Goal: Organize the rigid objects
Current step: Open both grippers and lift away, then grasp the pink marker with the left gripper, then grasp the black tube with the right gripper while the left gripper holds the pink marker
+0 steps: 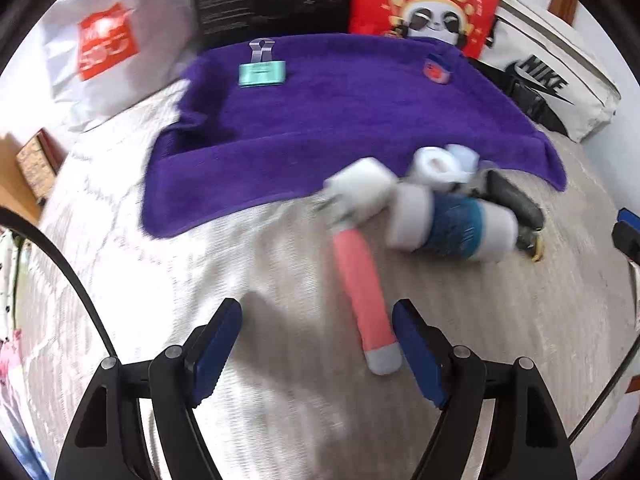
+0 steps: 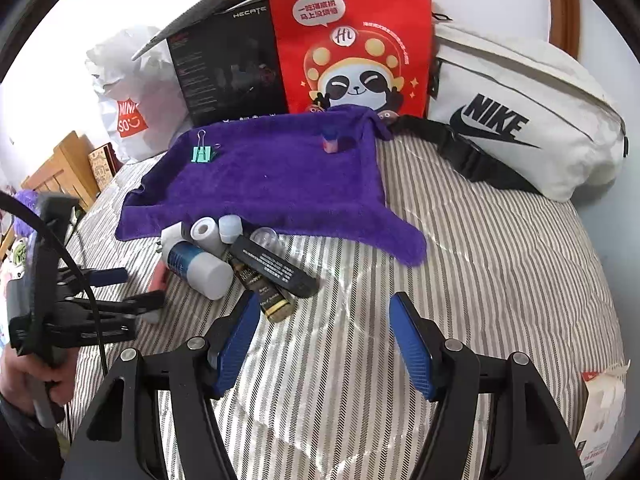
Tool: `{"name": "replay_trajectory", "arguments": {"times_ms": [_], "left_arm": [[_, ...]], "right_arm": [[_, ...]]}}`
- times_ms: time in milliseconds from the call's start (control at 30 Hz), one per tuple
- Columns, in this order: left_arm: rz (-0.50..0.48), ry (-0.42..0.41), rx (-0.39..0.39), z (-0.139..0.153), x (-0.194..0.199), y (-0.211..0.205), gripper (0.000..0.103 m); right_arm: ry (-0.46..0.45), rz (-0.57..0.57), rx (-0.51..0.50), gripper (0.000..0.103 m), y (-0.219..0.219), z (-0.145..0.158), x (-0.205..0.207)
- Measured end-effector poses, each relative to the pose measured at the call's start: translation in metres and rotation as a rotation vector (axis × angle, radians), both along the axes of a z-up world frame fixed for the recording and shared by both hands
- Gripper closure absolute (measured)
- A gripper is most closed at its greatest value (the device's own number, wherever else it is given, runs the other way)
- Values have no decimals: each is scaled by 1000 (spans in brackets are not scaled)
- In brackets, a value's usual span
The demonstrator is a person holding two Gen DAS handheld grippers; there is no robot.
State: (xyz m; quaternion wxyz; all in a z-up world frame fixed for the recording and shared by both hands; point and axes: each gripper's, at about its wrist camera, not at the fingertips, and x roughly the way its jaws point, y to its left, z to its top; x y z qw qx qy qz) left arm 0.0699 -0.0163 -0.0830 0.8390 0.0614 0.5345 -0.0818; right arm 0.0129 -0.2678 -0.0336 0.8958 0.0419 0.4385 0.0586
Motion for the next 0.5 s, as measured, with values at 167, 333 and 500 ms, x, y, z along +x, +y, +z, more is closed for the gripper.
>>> {"name": "replay_trajectory", "arguments": {"times_ms": [167,333,500], "left_arm": [[-19,-41,-37,1,4,5,47],[-112,-80,-8,4,2,-17,87],[-121,-86,3,5,7,-21,86]], "right_arm": [[7,4,9,37,-1,-5,-1],[29,19,9,37,4,-15,1],[47,40,10,37,10,-25,8]]}}
